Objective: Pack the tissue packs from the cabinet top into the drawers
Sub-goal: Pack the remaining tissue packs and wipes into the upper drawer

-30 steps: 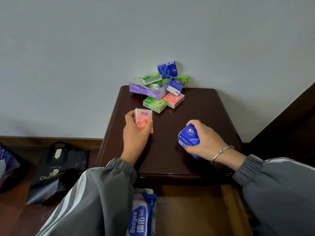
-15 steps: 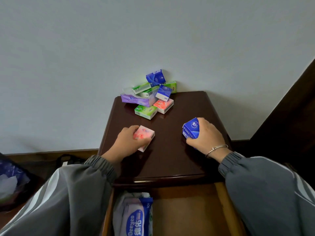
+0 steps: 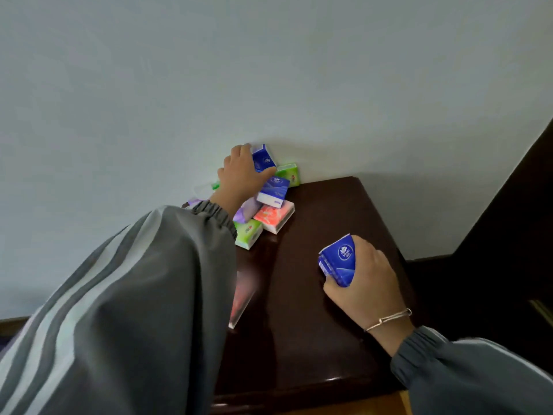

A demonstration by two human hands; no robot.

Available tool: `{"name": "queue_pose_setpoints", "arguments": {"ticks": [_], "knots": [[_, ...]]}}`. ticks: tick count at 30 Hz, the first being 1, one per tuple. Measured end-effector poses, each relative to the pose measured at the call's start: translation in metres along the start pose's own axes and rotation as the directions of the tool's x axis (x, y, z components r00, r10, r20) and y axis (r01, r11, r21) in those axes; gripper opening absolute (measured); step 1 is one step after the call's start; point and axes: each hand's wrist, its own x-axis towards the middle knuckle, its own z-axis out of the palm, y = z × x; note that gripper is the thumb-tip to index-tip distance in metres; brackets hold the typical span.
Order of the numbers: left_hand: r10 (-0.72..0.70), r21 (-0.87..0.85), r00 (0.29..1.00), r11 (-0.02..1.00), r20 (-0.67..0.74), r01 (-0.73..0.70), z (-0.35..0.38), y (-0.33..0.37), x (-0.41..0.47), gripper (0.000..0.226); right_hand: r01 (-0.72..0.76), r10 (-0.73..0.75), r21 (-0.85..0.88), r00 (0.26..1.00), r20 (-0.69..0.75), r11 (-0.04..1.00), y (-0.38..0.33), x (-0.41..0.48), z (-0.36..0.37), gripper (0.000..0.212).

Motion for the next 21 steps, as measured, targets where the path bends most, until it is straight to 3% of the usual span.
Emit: {"name": "queue_pose_setpoints", "arguments": {"ticks": [4,12,14,16,18,19,21], "knots": [[0.045,0.074,0.978,0.997,-0.202,-0.031,0.010,-0.010,0.028,0.044,0.023,-0.023,-0.005,1.000,-0.019,1.000,0.002,0.001,0.002,0.077],[0.129,0.264,0.974,0.961,-0.184,-0.078,0.014,-0.018,0.031,0.042,0.025,-0.025,-0.003,1.000,0.001,1.000,0.006,0.001,0.003,0.078],[0.097,0.143,0.956,0.988,-0.276,-0.059,0.004,-0.014,0.029,0.040,0.024,-0.024,0.005,1.000,0.000,1.000,0.007,0.001,0.002,0.078],[-0.029,-0.158,0.938,0.987,-0.344,-0.028,-0.008,-0.005,0.026,0.035,0.022,-0.022,0.010,1.000,0.002,1.000,0.007,0.001,0.001,0.078],[-0.200,-0.529,0.966,0.844,-0.165,0.084,-0.022,0.007,0.025,0.024,0.025,-0.025,0.016,1.000,0.002,1.000,0.007,0.001,0.002,0.079],[-0.237,-0.598,0.972,0.778,0.002,0.191,-0.027,0.014,0.024,0.023,0.027,-0.027,0.015,1.000,0.000,1.000,0.007,0.001,0.002,0.079],[-0.241,-0.457,0.924,0.814,0.298,0.359,-0.029,0.025,0.018,0.029,0.025,-0.025,0.010,1.000,-0.005,1.000,0.007,0.001,0.002,0.080]]}}
